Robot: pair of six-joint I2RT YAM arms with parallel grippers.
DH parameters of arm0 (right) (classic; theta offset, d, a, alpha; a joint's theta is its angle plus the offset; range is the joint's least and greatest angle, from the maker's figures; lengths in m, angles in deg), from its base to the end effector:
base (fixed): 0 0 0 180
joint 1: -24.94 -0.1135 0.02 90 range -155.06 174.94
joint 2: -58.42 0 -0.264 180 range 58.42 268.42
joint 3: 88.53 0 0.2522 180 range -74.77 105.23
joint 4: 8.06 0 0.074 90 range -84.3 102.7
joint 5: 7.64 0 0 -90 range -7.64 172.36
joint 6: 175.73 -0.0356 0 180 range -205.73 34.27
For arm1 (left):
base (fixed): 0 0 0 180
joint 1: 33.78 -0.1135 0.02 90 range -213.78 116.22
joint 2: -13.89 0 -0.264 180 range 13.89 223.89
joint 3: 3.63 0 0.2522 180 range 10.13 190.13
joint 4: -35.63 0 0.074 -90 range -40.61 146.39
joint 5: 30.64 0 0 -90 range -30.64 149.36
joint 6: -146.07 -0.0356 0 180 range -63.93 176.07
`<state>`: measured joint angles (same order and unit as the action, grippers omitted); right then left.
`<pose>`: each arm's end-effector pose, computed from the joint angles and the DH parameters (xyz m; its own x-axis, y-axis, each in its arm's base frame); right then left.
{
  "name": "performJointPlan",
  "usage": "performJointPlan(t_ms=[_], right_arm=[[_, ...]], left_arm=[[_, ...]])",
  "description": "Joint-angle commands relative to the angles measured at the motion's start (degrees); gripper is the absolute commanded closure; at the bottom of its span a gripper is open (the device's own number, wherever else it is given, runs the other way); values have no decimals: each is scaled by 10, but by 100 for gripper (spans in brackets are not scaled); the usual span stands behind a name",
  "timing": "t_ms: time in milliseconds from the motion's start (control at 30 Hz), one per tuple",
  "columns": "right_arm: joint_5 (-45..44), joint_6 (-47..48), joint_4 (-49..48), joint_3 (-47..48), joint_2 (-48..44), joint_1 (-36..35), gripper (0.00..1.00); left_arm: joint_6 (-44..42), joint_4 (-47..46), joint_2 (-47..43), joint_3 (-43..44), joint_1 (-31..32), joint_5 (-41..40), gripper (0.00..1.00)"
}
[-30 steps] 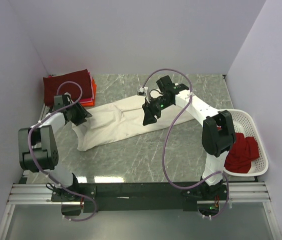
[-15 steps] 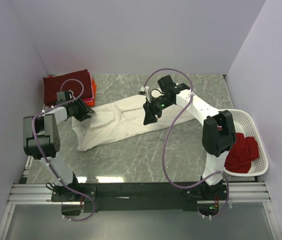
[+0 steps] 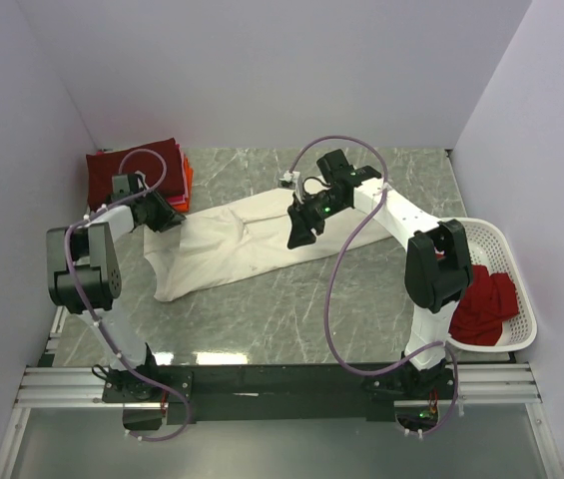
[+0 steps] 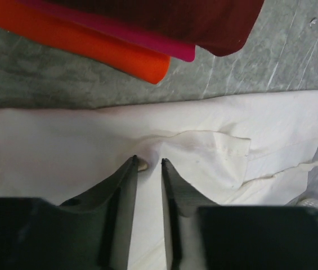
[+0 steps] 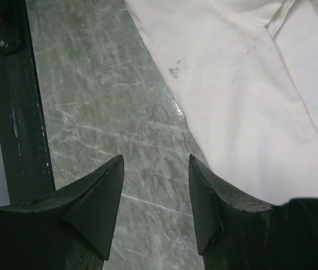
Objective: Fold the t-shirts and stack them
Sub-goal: Fold the tshirt
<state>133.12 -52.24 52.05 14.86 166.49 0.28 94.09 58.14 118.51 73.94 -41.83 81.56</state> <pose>0.3469 0.1896 0.2566 -0.3747 -0.5561 -0.7419 -0.9238 0.1564 0.3494 0.3788 0.0400 0.1729 -0.6633 -0.6698 -0.3339 -0.3751 0.6836 -0.6261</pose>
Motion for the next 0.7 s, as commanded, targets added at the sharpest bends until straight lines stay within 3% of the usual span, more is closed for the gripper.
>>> performJointPlan(t_ms=[0,300,667], right_arm=[[26,5,7,5,-12,9,43],[30,5,8,6,-13,18,43],[30,6,8,6,-10,19,43]], left_arm=[[-15,6,15,26,1,19,74],[-26,0,30,45,1,53,99],[-78,7,-49,57,1,36,99]])
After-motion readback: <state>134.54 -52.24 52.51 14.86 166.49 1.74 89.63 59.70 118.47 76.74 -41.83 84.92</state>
